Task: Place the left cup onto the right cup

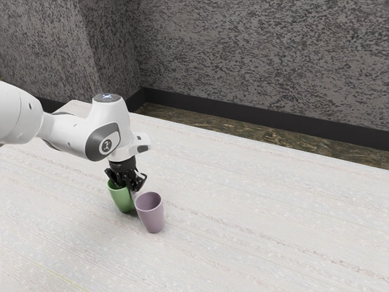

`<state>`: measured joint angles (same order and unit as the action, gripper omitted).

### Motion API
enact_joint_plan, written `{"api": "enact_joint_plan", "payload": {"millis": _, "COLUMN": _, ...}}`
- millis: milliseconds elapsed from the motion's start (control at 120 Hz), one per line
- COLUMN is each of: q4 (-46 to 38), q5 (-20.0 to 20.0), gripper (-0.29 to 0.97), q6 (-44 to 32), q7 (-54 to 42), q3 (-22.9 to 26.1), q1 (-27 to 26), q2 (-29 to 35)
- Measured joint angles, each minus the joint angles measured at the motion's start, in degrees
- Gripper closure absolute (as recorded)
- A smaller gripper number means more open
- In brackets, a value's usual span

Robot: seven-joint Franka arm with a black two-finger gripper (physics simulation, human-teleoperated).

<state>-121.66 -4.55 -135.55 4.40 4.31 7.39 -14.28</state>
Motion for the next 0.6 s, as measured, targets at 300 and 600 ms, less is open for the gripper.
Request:
{"api": "enact_joint_plan", "payload": {"millis": 300, "q4": 0.1, "q5": -0.5, "gripper": 0.7, "q6": 0.0, "q7": -0.1, "q3": 0.0, "q1": 0.0, "q2": 0.0}}
{"api": "enact_joint_plan", "payload": {"millis": 600, "q4": 0.1, "q5": -0.6, "gripper": 0.74, "q6": 0.3, "q7": -0.2, "q3": 0.0, "q1": -0.1, "q2": 0.1}}
